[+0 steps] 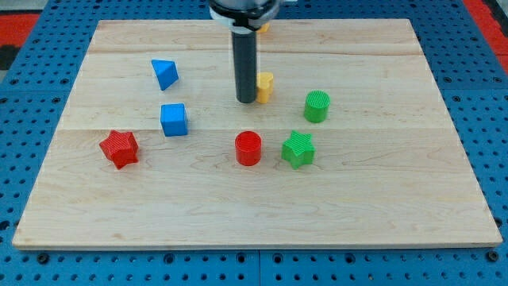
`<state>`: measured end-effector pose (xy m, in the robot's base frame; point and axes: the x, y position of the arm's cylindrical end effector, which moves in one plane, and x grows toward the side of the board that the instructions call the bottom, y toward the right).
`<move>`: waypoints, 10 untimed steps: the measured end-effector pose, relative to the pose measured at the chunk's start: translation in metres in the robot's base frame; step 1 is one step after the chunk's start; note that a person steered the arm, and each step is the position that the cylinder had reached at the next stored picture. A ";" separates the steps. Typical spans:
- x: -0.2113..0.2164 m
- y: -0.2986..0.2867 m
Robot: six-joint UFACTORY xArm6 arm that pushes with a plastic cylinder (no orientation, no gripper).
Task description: Push the yellow heart to the top center
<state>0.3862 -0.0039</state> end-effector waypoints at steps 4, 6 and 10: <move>-0.067 0.036; -0.045 0.071; -0.096 0.043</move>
